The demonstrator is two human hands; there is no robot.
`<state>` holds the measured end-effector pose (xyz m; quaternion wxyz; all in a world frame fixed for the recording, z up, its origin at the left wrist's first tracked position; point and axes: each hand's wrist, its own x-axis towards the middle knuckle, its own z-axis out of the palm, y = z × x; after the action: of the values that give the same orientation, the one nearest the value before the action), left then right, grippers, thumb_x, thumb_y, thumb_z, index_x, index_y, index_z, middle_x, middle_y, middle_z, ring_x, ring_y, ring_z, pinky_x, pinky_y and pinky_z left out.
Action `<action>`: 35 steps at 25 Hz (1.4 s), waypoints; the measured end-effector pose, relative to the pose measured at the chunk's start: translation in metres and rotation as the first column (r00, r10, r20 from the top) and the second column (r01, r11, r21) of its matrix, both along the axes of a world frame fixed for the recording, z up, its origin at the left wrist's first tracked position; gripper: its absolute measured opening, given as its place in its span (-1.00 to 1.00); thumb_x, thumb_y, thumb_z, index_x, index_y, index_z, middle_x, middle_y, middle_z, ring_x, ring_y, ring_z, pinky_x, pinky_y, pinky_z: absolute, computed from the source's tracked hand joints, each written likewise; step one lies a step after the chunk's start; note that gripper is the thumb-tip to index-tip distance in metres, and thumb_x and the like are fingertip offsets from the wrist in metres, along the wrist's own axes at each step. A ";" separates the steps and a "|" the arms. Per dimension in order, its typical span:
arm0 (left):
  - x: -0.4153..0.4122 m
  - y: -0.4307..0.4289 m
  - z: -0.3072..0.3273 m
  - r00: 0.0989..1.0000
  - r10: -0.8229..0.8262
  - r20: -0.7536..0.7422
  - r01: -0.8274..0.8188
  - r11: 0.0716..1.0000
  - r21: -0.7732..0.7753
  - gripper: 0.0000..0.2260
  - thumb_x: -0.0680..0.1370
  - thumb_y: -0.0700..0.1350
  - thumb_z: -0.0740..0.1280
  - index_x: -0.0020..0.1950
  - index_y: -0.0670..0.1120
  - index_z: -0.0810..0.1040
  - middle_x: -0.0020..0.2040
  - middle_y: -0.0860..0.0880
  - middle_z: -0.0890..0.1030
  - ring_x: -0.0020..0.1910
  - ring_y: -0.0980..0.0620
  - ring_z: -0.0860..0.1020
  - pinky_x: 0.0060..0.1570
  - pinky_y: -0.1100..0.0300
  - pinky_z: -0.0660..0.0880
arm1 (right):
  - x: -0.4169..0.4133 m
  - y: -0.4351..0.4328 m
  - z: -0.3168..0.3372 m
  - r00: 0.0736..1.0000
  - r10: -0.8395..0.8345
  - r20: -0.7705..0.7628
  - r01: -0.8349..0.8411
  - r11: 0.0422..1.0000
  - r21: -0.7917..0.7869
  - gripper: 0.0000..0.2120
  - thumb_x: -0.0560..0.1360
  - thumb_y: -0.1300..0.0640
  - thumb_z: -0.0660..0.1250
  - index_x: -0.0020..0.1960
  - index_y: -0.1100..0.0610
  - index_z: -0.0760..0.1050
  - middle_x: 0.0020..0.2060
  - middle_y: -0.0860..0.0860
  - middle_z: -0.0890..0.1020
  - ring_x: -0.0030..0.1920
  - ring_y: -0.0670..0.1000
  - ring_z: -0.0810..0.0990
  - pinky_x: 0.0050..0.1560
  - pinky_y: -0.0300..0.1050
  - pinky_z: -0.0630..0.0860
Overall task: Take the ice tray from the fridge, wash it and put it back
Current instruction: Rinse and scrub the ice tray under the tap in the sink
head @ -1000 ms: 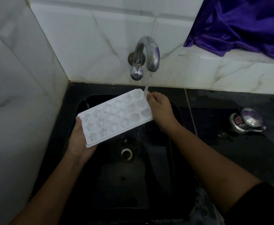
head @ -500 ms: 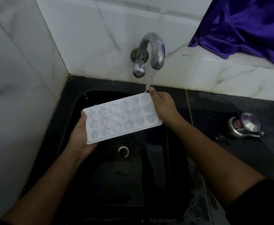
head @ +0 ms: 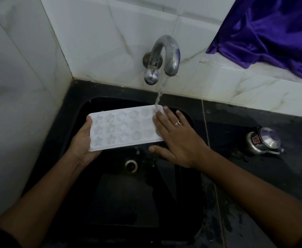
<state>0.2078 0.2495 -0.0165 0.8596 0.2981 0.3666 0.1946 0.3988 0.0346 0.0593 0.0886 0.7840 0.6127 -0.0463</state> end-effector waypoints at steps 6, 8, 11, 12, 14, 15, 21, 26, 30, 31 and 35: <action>0.010 0.010 0.010 0.998 0.063 0.027 -0.063 0.998 -0.013 -0.47 0.70 0.21 0.11 0.16 -0.09 0.78 0.29 -0.16 0.70 0.19 -0.12 0.72 -0.04 0.00 0.72 | -0.012 -0.001 0.004 0.999 0.050 -0.014 -0.050 0.999 0.006 -0.05 0.60 -0.50 -0.20 0.70 0.18 -0.08 0.68 0.14 -0.07 0.68 0.11 -0.18 0.65 0.22 -0.13; 0.008 0.014 0.010 0.998 0.067 0.007 -0.067 0.998 -0.010 -0.48 0.70 0.21 0.13 0.18 -0.10 0.77 0.29 -0.17 0.70 0.17 -0.13 0.73 -0.06 -0.01 0.72 | -0.009 -0.004 0.006 0.992 0.123 -0.004 -0.123 0.992 -0.018 -0.07 0.61 -0.49 -0.18 0.70 0.18 -0.08 0.68 0.13 -0.06 0.68 0.09 -0.17 0.66 0.21 -0.15; 0.011 0.011 0.011 1.000 -0.002 -0.012 0.002 1.000 0.008 -0.50 0.71 0.21 0.12 0.34 -0.10 0.65 0.29 -0.15 0.70 0.18 -0.11 0.72 -0.05 0.01 0.72 | 0.005 0.010 0.019 1.000 -0.005 0.019 0.004 1.000 0.028 -0.07 0.60 -0.48 -0.22 0.70 0.19 -0.06 0.68 0.15 -0.03 0.69 0.10 -0.13 0.65 0.22 -0.14; 0.011 0.012 0.013 1.000 0.008 -0.011 -0.008 1.000 0.019 -0.50 0.72 0.21 0.12 0.32 -0.10 0.66 0.27 -0.14 0.71 0.17 -0.11 0.73 -0.05 0.02 0.72 | 0.003 0.011 0.019 1.000 -0.007 0.017 0.007 1.000 0.030 -0.06 0.60 -0.48 -0.22 0.70 0.20 -0.06 0.68 0.16 -0.03 0.69 0.10 -0.13 0.65 0.22 -0.13; 0.011 0.018 0.017 0.998 0.056 -0.001 -0.056 0.998 0.015 -0.49 0.72 0.19 0.12 0.16 -0.09 0.78 0.23 -0.14 0.73 0.14 -0.11 0.74 -0.08 0.01 0.72 | -0.007 0.000 0.013 0.996 0.090 -0.006 -0.090 0.996 -0.012 -0.03 0.59 -0.51 -0.18 0.69 0.21 -0.09 0.68 0.16 -0.07 0.69 0.09 -0.16 0.66 0.20 -0.13; 0.009 0.019 0.018 0.998 0.070 -0.009 -0.070 0.997 0.011 -0.49 0.71 0.19 0.14 0.10 -0.08 0.80 0.22 -0.15 0.73 0.13 -0.11 0.74 -0.08 0.00 0.72 | -0.010 -0.007 0.009 0.991 0.135 -0.011 -0.136 0.990 -0.040 -0.03 0.60 -0.51 -0.17 0.69 0.21 -0.10 0.68 0.16 -0.08 0.68 0.09 -0.17 0.66 0.19 -0.13; 0.010 0.009 0.014 1.000 0.014 -0.005 -0.014 1.000 -0.013 -0.50 0.66 0.21 0.18 0.07 -0.08 0.81 0.21 -0.15 0.74 0.13 -0.12 0.74 0.06 -0.04 0.69 | -0.001 0.006 0.015 0.998 0.066 -0.020 -0.065 0.997 0.039 -0.03 0.60 -0.51 -0.15 0.69 0.22 -0.08 0.67 0.18 -0.05 0.68 0.10 -0.13 0.66 0.17 -0.13; 0.014 0.003 0.010 0.999 -0.018 -0.028 0.017 0.999 -0.043 -0.50 0.72 0.22 0.12 0.41 -0.12 0.56 0.29 -0.17 0.70 0.20 -0.15 0.72 0.08 -0.06 0.69 | 0.000 0.003 0.014 0.991 0.122 -0.048 -0.121 0.993 0.014 -0.06 0.61 -0.49 -0.14 0.70 0.18 -0.12 0.68 0.14 -0.09 0.68 0.08 -0.17 0.66 0.18 -0.13; 0.023 -0.003 0.014 1.000 -0.020 0.006 0.020 0.998 -0.056 -0.50 0.71 0.22 0.14 0.41 -0.11 0.56 0.30 -0.17 0.69 0.21 -0.16 0.71 0.06 -0.07 0.70 | -0.006 -0.001 0.012 0.989 0.134 -0.059 -0.135 0.991 -0.005 -0.03 0.59 -0.51 -0.13 0.69 0.21 -0.12 0.68 0.16 -0.10 0.68 0.08 -0.19 0.66 0.16 -0.16; 0.023 -0.003 0.015 1.000 -0.016 -0.007 0.016 0.998 -0.055 -0.50 0.71 0.22 0.14 0.41 -0.11 0.56 0.31 -0.17 0.69 0.21 -0.16 0.71 0.08 -0.09 0.67 | -0.011 -0.007 0.009 0.982 0.180 -0.059 -0.182 0.983 -0.035 -0.03 0.60 -0.51 -0.12 0.69 0.20 -0.12 0.67 0.16 -0.10 0.68 0.08 -0.19 0.67 0.15 -0.15; 0.031 -0.014 0.016 0.997 -0.078 -0.013 0.078 0.996 -0.054 -0.50 0.73 0.21 0.11 0.42 -0.12 0.55 0.31 -0.17 0.69 0.24 -0.16 0.70 0.12 -0.08 0.65 | 0.004 0.002 0.016 0.996 0.080 -0.042 -0.079 0.997 0.019 -0.05 0.60 -0.50 -0.14 0.70 0.21 -0.08 0.68 0.16 -0.04 0.68 0.08 -0.15 0.66 0.17 -0.12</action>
<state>0.2391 0.2351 -0.0010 0.8714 0.2906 0.3661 0.1489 0.4028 0.0370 0.0748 0.0705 0.7585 0.6456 -0.0541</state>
